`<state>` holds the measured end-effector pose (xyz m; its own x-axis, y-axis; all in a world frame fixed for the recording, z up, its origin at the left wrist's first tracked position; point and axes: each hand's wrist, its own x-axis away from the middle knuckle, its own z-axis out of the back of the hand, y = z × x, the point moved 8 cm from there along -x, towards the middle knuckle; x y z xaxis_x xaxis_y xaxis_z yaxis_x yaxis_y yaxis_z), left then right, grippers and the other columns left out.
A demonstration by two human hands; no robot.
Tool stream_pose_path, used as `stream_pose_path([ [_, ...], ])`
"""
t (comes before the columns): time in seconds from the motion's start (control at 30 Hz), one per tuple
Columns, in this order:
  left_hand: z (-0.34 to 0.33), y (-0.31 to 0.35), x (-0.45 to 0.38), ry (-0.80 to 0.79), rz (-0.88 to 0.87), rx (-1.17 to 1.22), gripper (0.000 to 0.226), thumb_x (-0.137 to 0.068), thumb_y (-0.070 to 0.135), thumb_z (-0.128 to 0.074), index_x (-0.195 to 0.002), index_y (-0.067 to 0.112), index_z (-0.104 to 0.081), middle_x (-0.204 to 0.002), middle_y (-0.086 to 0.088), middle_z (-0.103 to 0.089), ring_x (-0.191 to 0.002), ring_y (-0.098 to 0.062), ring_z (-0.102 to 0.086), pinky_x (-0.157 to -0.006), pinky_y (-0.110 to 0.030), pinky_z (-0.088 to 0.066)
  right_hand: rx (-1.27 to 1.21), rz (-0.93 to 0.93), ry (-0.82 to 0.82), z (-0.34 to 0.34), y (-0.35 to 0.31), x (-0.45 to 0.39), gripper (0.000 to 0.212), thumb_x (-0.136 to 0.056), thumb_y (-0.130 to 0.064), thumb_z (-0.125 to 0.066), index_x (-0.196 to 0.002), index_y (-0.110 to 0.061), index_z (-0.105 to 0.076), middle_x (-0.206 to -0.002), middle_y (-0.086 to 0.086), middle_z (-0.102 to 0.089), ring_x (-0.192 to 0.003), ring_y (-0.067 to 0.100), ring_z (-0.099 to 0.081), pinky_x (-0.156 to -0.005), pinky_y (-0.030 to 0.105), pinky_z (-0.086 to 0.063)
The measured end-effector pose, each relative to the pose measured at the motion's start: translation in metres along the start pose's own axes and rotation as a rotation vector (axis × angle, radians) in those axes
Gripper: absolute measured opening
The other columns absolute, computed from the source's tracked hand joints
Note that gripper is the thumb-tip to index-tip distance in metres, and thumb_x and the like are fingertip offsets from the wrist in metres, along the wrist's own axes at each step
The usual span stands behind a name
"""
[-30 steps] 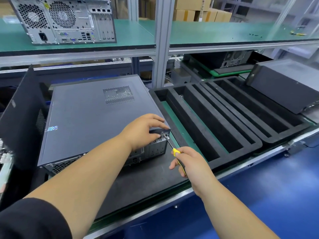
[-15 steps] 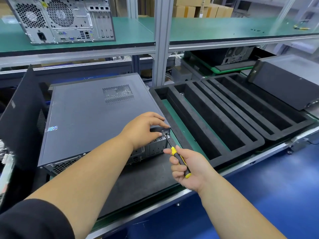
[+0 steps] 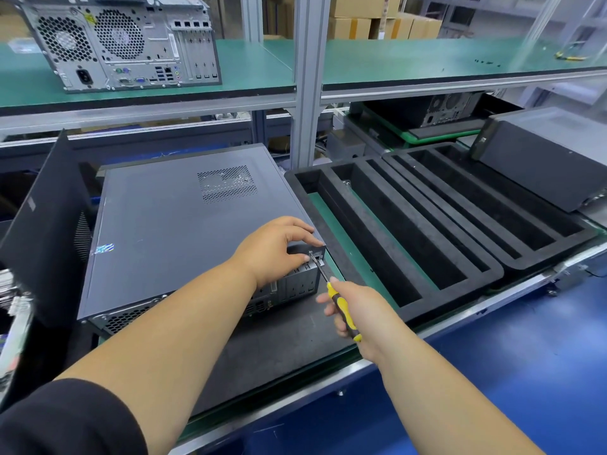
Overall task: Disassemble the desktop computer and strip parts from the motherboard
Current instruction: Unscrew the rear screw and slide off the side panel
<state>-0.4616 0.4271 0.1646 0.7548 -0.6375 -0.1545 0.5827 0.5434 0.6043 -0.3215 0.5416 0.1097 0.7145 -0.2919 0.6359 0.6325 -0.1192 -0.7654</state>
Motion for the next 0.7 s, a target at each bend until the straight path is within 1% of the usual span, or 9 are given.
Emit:
stream_pose_path([
  [0.03,0.000,0.000,0.000,0.000,-0.002,-0.001,0.031,-0.083,0.025,-0.073,-0.103,0.048,-0.069,-0.123,0.026,-0.053,-0.117,0.003,-0.048,-0.099,-0.035,-0.045,-0.110,-0.055,-0.075,-0.004,0.004,0.002,0.041,-0.102,-0.035,-0.049,-0.090,-0.004,-0.073,-0.069,0.005,-0.061,-0.048,0.012,-0.044,-0.047,0.023,-0.038],
  [0.1,0.000,-0.001,0.000,-0.001,0.001,0.000,0.031,-0.083,0.026,-0.073,-0.102,0.049,-0.068,-0.123,0.027,-0.052,-0.117,0.003,-0.049,-0.099,-0.035,-0.046,-0.183,-0.080,-0.136,-0.006,0.004,0.006,0.042,-0.103,-0.031,-0.048,-0.088,0.000,-0.072,-0.067,0.007,-0.062,-0.048,0.011,-0.047,-0.048,0.022,-0.040],
  [0.23,0.001,0.000,0.000,-0.003,-0.002,0.001,0.035,-0.083,0.026,-0.073,-0.098,0.056,-0.065,-0.123,0.028,-0.052,-0.116,0.004,-0.048,-0.097,-0.036,-0.047,-0.054,-0.052,-0.074,-0.004,-0.001,0.010,0.027,-0.099,-0.032,-0.057,-0.091,-0.008,-0.067,-0.074,0.005,-0.066,-0.050,0.012,-0.053,-0.050,0.023,-0.045],
  [0.3,0.001,0.001,0.001,-0.003,-0.006,0.001,0.035,-0.083,0.026,-0.073,-0.098,0.057,-0.064,-0.123,0.028,-0.052,-0.116,0.004,-0.048,-0.097,-0.036,-0.047,-0.004,-0.028,-0.073,-0.005,-0.002,0.009,0.021,-0.098,-0.032,-0.059,-0.094,-0.012,-0.063,-0.078,0.005,-0.066,-0.052,0.013,-0.051,-0.051,0.024,-0.044],
  [0.37,0.001,0.001,0.000,-0.004,-0.008,0.000,0.034,-0.083,0.026,-0.073,-0.100,0.055,-0.065,-0.123,0.028,-0.052,-0.117,0.004,-0.048,-0.098,-0.036,-0.047,0.018,-0.012,-0.074,-0.006,0.000,0.007,0.019,-0.097,-0.032,-0.061,-0.096,-0.013,-0.061,-0.078,0.005,-0.064,-0.052,0.012,-0.046,-0.051,0.024,-0.042],
  [0.47,0.000,0.000,0.000,-0.003,-0.011,0.003,0.033,-0.083,0.026,-0.073,-0.101,0.054,-0.066,-0.123,0.027,-0.052,-0.117,0.003,-0.048,-0.098,-0.035,-0.047,-0.097,-0.065,-0.086,-0.009,0.006,0.005,0.028,-0.096,-0.036,-0.062,-0.098,-0.009,-0.063,-0.075,0.008,-0.064,-0.048,0.013,-0.044,-0.049,0.025,-0.041],
  [0.57,0.000,-0.001,-0.001,0.004,-0.007,-0.007,0.031,-0.083,0.027,-0.073,-0.103,0.050,-0.068,-0.123,0.028,-0.052,-0.116,0.005,-0.048,-0.097,-0.034,-0.047,-0.220,-0.125,-0.130,-0.010,0.012,0.003,0.039,-0.101,-0.037,-0.051,-0.097,-0.002,-0.067,-0.070,0.011,-0.066,-0.044,0.013,-0.048,-0.046,0.024,-0.043],
  [0.63,0.000,-0.002,-0.001,0.004,-0.005,-0.012,0.031,-0.083,0.027,-0.072,-0.105,0.049,-0.068,-0.123,0.028,-0.052,-0.117,0.005,-0.048,-0.097,-0.034,-0.048,-0.208,-0.120,-0.107,-0.007,0.013,0.000,0.039,-0.102,-0.033,-0.048,-0.095,-0.001,-0.068,-0.066,0.010,-0.066,-0.044,0.013,-0.050,-0.044,0.023,-0.046],
  [0.7,-0.001,-0.003,-0.001,0.003,-0.005,-0.009,0.031,-0.083,0.027,-0.073,-0.105,0.049,-0.068,-0.123,0.028,-0.052,-0.117,0.004,-0.048,-0.096,-0.034,-0.048,-0.141,-0.108,-0.058,-0.006,0.011,-0.001,0.035,-0.102,-0.032,-0.051,-0.091,-0.004,-0.069,-0.062,0.006,-0.066,-0.045,0.013,-0.054,-0.047,0.024,-0.047],
])
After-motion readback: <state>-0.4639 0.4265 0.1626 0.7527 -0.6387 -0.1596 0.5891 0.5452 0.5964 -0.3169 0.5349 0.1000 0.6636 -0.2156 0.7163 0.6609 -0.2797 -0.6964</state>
